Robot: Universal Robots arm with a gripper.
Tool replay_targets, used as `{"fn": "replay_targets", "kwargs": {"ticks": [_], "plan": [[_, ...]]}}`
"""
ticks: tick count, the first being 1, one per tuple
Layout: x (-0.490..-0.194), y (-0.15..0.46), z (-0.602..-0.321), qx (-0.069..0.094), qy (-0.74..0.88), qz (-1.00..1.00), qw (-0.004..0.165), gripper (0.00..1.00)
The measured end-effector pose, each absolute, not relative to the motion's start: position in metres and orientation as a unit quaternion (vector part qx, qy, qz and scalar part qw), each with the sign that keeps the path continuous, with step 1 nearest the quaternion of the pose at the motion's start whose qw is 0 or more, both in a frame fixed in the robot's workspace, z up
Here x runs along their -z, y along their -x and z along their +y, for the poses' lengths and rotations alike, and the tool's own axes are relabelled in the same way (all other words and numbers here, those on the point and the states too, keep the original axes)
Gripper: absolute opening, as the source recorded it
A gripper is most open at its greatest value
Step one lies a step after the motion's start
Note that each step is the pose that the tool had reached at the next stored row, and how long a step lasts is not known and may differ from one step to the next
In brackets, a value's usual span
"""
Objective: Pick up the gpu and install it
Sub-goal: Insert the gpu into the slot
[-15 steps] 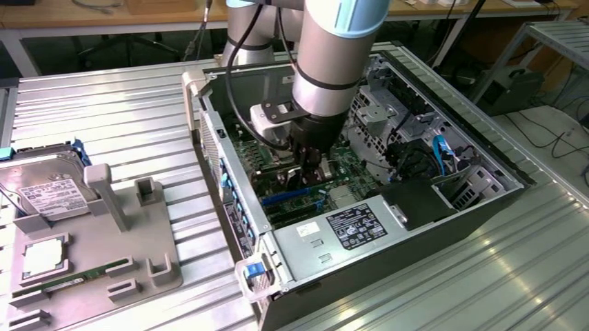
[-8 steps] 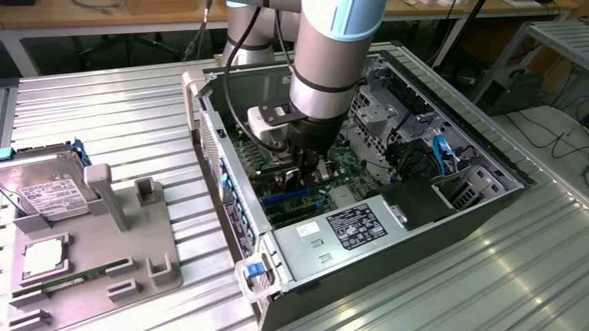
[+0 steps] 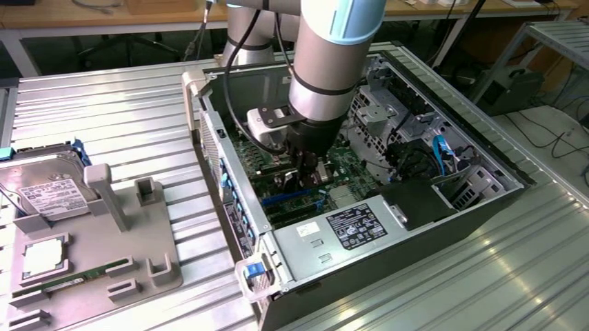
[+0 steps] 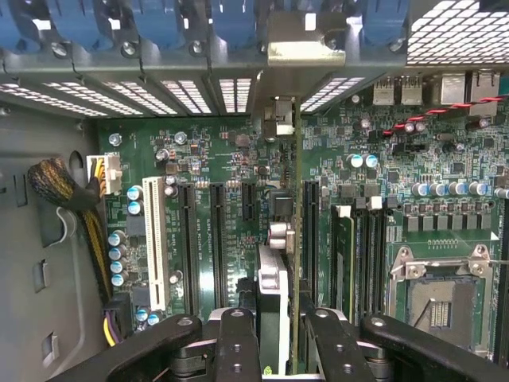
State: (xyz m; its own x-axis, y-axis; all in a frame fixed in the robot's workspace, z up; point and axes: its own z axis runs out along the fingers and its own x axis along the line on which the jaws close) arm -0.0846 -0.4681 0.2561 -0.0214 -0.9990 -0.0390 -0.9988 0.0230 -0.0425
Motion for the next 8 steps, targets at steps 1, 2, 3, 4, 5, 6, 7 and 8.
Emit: {"fn": "replay_targets", "kwargs": {"ticks": [1,2,3,4,5,6,7,8], "plan": [[-0.2560,0.0847,-0.4681,0.002,0.699,0.715,0.029,0.28],[-0.2559,0.0847,-0.4681,0.001,0.699,0.715,0.029,0.28],[-0.2558,0.0847,-0.4681,0.001,0.699,0.715,0.029,0.28],[-0.2558,0.0847,-0.4681,0.001,0.699,0.715,0.029,0.28],[-0.2557,0.0848,-0.4681,0.001,0.699,0.715,0.029,0.28],[-0.2557,0.0849,-0.4681,0.001,0.699,0.715,0.029,0.28],[-0.2556,0.0849,-0.4681,0.001,0.699,0.715,0.029,0.28],[-0.2556,0.0849,-0.4681,0.001,0.699,0.715,0.029,0.28]]}}
